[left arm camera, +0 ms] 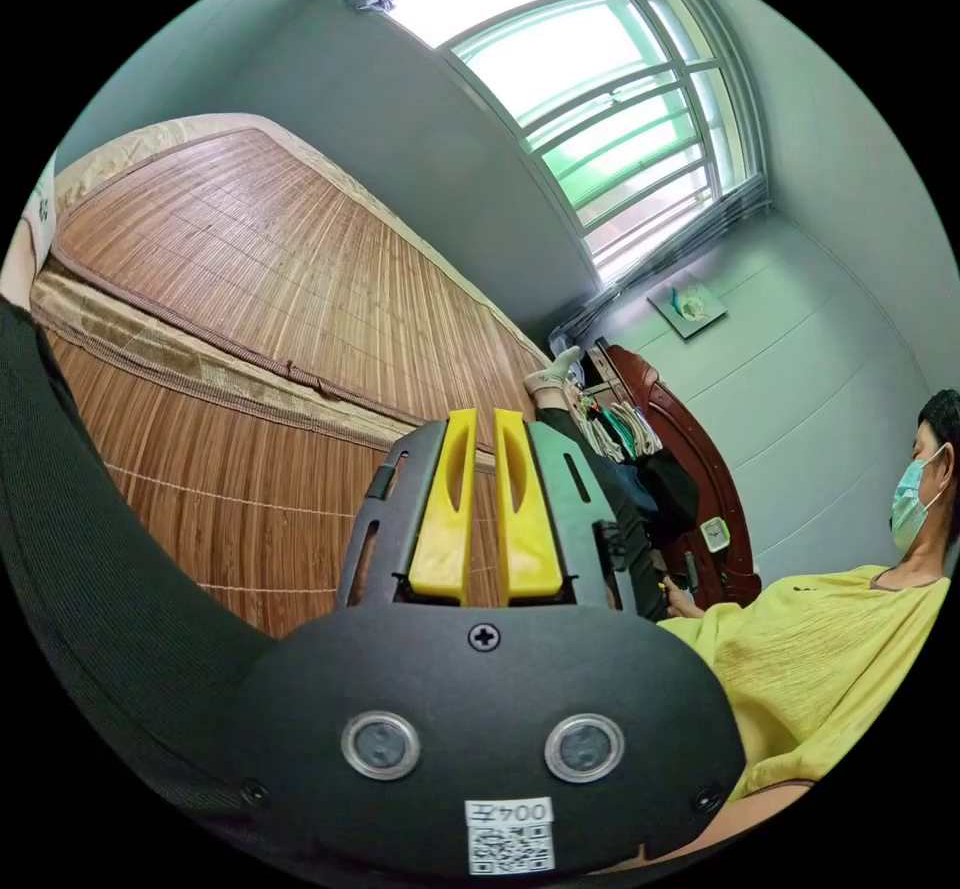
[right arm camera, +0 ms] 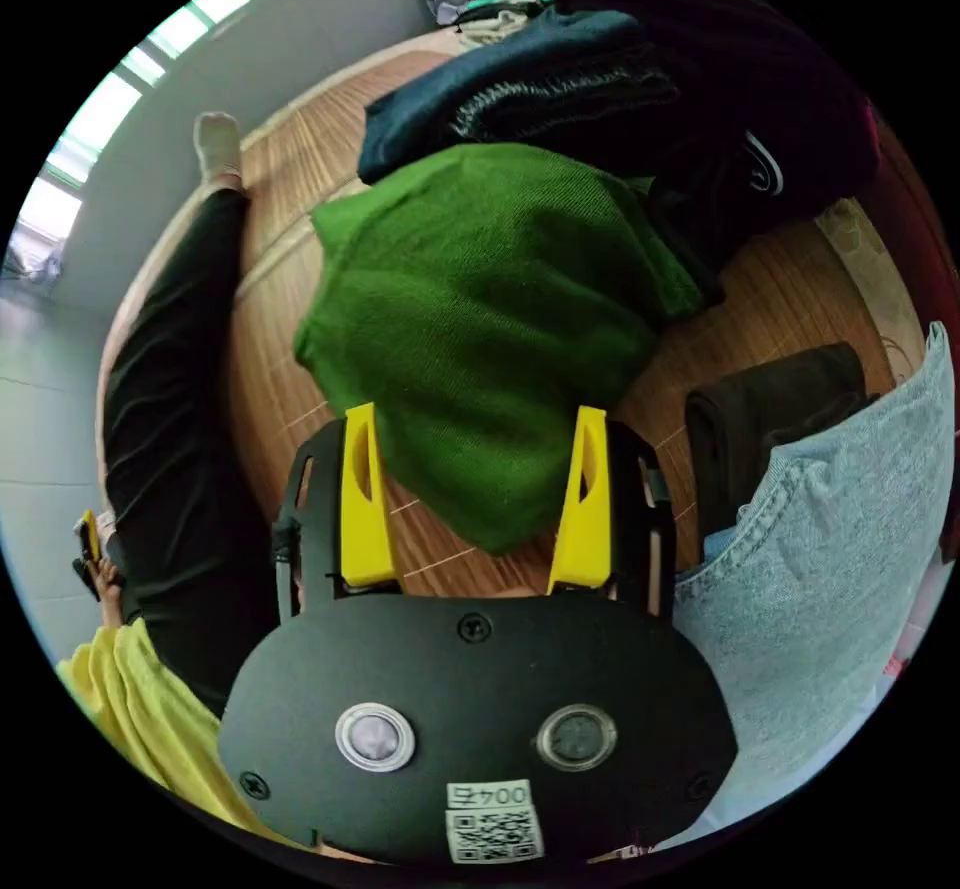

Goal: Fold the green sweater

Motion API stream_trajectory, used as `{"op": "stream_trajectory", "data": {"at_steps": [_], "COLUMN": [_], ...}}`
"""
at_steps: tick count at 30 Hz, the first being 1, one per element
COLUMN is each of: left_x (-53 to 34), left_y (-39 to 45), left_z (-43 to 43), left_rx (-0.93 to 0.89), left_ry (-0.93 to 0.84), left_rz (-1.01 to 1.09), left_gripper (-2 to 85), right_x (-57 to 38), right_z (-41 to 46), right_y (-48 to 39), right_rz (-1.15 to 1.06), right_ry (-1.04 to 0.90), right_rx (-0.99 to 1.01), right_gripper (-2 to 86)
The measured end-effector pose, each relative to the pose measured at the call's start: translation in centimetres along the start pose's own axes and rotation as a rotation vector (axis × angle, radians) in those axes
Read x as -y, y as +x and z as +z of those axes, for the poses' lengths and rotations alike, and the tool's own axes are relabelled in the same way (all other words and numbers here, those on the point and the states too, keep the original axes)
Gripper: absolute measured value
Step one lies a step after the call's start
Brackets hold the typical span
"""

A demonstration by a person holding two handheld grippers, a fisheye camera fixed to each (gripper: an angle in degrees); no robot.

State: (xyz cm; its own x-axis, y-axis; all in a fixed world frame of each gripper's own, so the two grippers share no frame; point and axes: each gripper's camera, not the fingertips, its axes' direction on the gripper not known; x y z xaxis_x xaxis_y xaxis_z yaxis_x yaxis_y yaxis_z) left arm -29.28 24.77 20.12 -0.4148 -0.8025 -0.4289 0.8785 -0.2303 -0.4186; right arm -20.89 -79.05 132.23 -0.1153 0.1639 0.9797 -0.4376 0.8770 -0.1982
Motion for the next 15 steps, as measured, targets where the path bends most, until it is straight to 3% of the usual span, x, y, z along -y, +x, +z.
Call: {"op": "stream_trajectory", "data": {"at_steps": [3, 6, 9, 12, 15], "left_x": [-0.2, 0.0, 0.3, 0.6, 0.7], "left_y": [-0.1, -0.1, -0.3, -0.6, -0.7], "left_z": [-0.1, 0.3, 1.1, 1.7, 2.0], "left_rx": [0.006, 0.021, 0.025, 0.028, 0.025], "left_ry": [0.022, 0.012, -0.016, -0.033, -0.032], "left_rz": [-0.015, -0.01, -0.01, -0.008, 0.0], "left_gripper": [3.0, 3.0, 3.1, 3.1, 3.2], "right_x": [1.3, 0.8, -0.2, -1.5, -1.7], "right_z": [1.7, 0.5, -2.0, -6.0, -11.2], "right_y": [-1.3, -2.3, -1.6, -2.2, -7.0], "right_rz": [0.036, -0.008, 0.011, -0.043, -0.235], "right_ry": [-0.043, 0.031, 0.12, 0.272, 0.367], "right_rx": [-0.11, -0.101, 0.075, 0.416, 0.584], "right_gripper": [18.8, 8.7, 6.8, 6.4, 6.4]}}
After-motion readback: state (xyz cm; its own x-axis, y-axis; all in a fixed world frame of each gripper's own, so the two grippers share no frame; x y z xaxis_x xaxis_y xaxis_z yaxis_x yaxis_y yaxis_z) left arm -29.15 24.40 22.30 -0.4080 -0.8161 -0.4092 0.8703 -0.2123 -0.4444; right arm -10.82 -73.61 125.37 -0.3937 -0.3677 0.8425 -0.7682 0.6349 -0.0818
